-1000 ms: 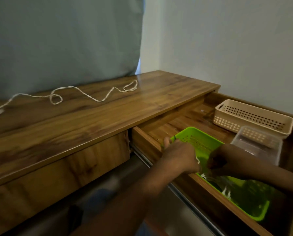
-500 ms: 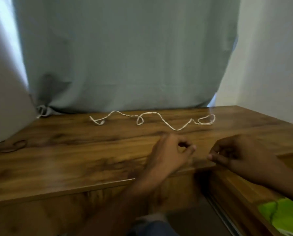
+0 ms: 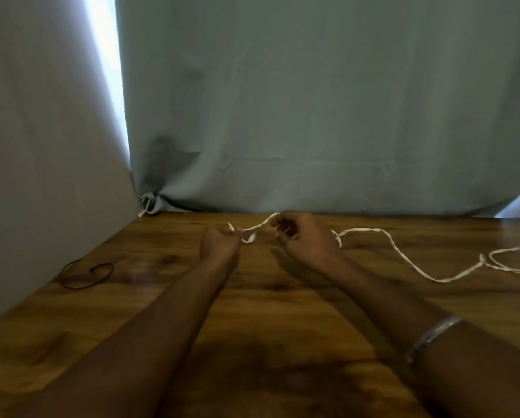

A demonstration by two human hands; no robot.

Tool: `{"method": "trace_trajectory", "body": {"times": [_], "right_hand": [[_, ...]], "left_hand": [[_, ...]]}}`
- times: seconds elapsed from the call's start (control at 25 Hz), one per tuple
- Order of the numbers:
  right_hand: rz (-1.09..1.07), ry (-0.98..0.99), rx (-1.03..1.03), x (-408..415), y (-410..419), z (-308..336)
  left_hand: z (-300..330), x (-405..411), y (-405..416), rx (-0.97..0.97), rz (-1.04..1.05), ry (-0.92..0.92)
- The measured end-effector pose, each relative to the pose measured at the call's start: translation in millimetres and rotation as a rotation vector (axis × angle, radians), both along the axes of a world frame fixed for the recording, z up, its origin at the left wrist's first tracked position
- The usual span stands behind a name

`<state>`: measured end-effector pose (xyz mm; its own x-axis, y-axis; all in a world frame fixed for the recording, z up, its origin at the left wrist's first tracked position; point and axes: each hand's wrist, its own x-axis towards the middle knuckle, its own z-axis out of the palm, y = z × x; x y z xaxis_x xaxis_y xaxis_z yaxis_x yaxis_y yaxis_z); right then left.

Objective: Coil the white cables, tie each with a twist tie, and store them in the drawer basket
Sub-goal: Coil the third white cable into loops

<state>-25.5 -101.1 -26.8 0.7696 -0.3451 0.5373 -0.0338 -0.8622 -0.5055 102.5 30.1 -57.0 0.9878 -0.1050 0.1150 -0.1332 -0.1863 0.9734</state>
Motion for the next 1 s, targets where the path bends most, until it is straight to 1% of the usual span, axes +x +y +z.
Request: {"method": "trace_trajectory", "body": {"times": [0.12, 0.2, 0.28, 0.32, 0.36, 0.44, 0.48, 0.52, 0.68, 0.76, 0.88, 0.92, 1.0], "right_hand": [[-0.033, -0.052, -0.005, 42, -6, -16], [-0.050, -0.041, -0.082, 49, -8, -25], [-0.049, -0.024, -0.142, 52, -13, -31], [-0.049, 0.001, -0.161, 53, -17, -33], [-0.031, 0.057, -0.176, 53, -20, -34], [0.067, 0.248, -0.206, 54, -20, -38], [0.120, 0.301, -0.209, 55, -19, -40], [0.154, 0.288, -0.194, 56, -19, -41], [0.133, 0.059, -0.036, 49, -15, -37], [0.148, -0.038, -0.004, 43, -10, -34], [-0.041, -0.199, -0.111, 35, -15, -23], [-0.088, -0.207, -0.181, 33, -21, -21], [-0.085, -0.131, -0.331, 30, -35, -23]], "left_hand": [[-16, 21, -20, -0.002, -0.003, -0.131], [-18, 30, -25, -0.071, -0.071, -0.128], [-14, 34, -26, -0.198, -0.129, -0.064], [-13, 34, -24, -0.233, -0.137, -0.050], [-14, 34, -24, -0.235, -0.146, -0.047], [-16, 31, -22, -0.202, -0.199, -0.057], [-17, 30, -21, -0.187, -0.238, -0.062], [-19, 30, -20, -0.178, -0.279, -0.069], [-12, 18, -17, -0.196, -0.398, -0.059], [-5, 10, -18, -0.252, -0.457, -0.035], [9, 6, -13, -0.420, -0.481, 0.038], [14, 6, -9, -0.464, -0.471, 0.043], [18, 6, 0, -0.550, -0.485, 0.041]]}}
